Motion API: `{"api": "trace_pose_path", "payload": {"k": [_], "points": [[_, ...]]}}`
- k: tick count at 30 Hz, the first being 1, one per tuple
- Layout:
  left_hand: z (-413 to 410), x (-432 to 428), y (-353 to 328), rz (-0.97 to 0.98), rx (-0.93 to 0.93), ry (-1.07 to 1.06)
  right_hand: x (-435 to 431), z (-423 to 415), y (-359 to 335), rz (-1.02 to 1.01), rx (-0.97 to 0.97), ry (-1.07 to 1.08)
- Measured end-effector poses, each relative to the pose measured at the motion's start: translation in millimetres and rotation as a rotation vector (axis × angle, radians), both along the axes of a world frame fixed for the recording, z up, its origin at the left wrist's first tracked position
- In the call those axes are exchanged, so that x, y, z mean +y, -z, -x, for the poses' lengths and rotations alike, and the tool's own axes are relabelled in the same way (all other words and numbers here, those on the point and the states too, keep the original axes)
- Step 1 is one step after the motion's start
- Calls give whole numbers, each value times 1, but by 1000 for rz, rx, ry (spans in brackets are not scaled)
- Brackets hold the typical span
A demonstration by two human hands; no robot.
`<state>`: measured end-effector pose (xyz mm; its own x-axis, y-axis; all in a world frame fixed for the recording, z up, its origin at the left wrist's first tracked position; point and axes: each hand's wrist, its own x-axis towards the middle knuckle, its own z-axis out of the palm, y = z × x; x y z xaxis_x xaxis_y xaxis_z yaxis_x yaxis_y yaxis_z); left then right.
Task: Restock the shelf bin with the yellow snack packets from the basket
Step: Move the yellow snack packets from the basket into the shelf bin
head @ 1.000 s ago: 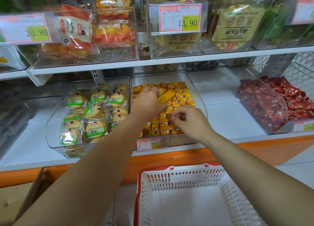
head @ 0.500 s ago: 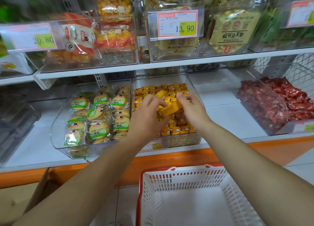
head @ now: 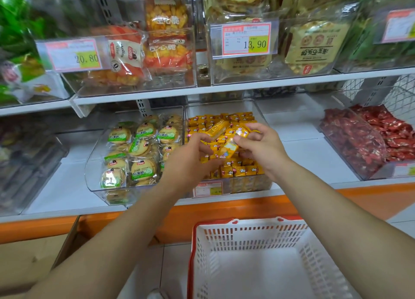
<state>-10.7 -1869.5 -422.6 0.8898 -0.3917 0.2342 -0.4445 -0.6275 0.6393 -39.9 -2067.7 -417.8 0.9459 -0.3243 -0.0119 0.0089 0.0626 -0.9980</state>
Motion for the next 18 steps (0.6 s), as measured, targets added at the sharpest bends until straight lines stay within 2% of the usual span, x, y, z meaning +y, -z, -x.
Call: {"api": "trace_pose_path", "payload": {"k": [2, 5, 7, 10, 12, 16, 18], "points": [[-15, 8, -2, -290, -191, 18, -9, 0, -1, 56, 17, 22], [-30, 8, 3, -537, -232, 96, -19, 3, 2, 138, 44, -1], [-36, 3, 11, -683, -253, 141, -20, 5, 9, 331, 42, 14], [-41, -5, 21, -741, -296, 134, -17, 7, 21, 755, 60, 3], [-42, -13, 24, -772, -302, 109, -13, 7, 25, 932, 77, -54], [-44, -17, 25, -751, -307, 80, -6, -1, 18, 1147, 105, -199], [-46, -16, 24, -733, -305, 83, -8, -5, 11, 1137, 116, -249]]}}
